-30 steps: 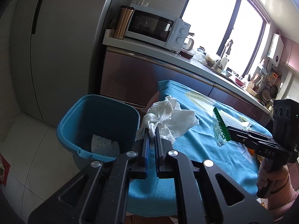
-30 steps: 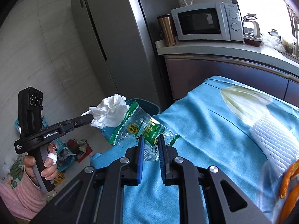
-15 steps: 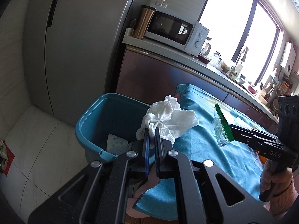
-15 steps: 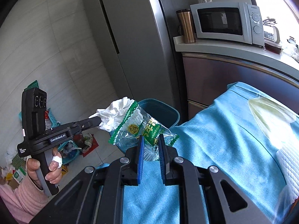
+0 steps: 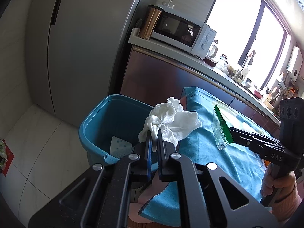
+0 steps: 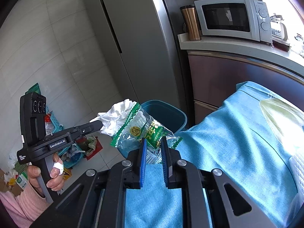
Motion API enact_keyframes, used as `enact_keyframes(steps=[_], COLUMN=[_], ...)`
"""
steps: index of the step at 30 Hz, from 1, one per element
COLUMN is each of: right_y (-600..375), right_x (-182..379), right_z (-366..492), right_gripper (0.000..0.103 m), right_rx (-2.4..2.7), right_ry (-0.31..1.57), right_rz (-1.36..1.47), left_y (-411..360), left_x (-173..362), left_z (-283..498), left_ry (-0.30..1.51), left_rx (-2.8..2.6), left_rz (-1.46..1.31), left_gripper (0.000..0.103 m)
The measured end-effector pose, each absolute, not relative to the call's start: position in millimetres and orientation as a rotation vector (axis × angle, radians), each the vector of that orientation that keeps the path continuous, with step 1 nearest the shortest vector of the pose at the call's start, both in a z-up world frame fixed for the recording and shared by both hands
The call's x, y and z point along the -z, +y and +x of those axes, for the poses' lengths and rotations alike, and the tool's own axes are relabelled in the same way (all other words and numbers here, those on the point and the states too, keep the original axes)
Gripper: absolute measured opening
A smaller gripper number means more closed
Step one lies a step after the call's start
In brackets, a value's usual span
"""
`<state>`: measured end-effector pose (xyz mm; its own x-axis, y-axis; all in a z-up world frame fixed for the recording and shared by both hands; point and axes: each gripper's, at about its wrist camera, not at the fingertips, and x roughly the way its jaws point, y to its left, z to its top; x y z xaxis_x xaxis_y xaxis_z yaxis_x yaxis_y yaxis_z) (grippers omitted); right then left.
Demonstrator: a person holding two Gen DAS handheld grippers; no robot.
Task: Collect trash
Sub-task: 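Carry tissue and green wrapper over the teal bin and lower them inside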
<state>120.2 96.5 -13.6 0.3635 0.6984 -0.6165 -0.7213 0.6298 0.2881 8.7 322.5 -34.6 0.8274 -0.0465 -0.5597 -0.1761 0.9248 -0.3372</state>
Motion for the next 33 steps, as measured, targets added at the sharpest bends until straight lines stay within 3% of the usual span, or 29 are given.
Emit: enact_keyframes(steps=[33], right_y=[159.6], right_x=[27.9], right_z=[149.5], right_gripper=[0.014], right_rx=[-0.952], right_ry=[0.852], right_rz=[-0.096], left_y=[333.5], left_x=[56.9], left_z=[41.2], left_ry=[0.650], left_rx=[-0.145], left_rz=[-0.409], left_gripper=[0.005])
